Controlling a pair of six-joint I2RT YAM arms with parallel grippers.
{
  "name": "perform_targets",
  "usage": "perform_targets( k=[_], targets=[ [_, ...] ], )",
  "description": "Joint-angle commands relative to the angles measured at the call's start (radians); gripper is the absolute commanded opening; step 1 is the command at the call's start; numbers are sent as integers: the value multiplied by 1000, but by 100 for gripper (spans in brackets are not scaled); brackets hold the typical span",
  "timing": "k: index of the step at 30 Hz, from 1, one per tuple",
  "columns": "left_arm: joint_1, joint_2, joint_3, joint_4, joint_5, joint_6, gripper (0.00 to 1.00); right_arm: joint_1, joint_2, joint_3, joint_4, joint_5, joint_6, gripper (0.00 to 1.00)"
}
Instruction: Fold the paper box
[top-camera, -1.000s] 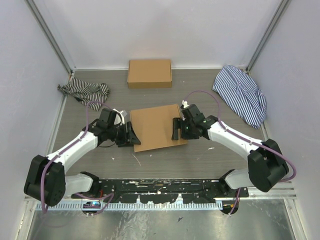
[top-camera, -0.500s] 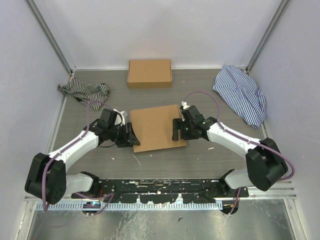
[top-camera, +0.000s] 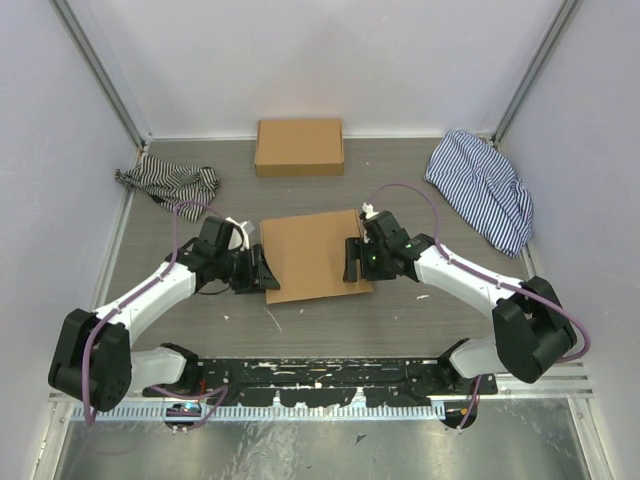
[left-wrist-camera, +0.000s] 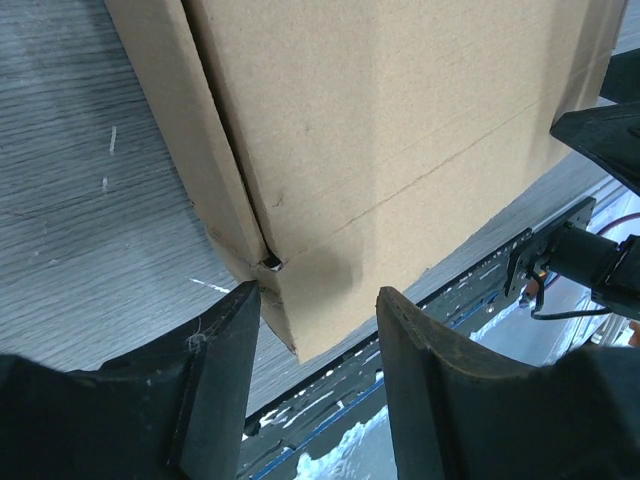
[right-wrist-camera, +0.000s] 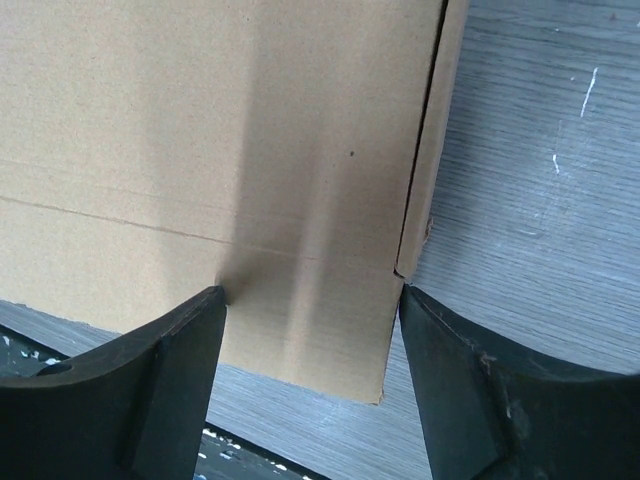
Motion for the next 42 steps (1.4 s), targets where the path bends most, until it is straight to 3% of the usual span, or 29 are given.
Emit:
perform_targets(
  k=[1, 10, 25, 33, 42],
  targets=[
    [-4, -9, -2, 40, 26, -10, 56, 8, -25, 2, 56, 49, -1, 74],
    [-4, -14, 6, 28, 25, -6, 56, 8, -54, 2, 42, 71, -2, 74],
    [-3, 7, -27, 71, 5, 2, 55, 10, -78, -92, 208, 23, 2, 73],
    [-5, 28, -43, 97, -5, 15, 53, 9, -95, -143, 297, 26, 9, 67],
    [-5, 30, -58, 101, -23, 30, 53, 10, -62, -205, 358, 99, 8, 69]
  ],
)
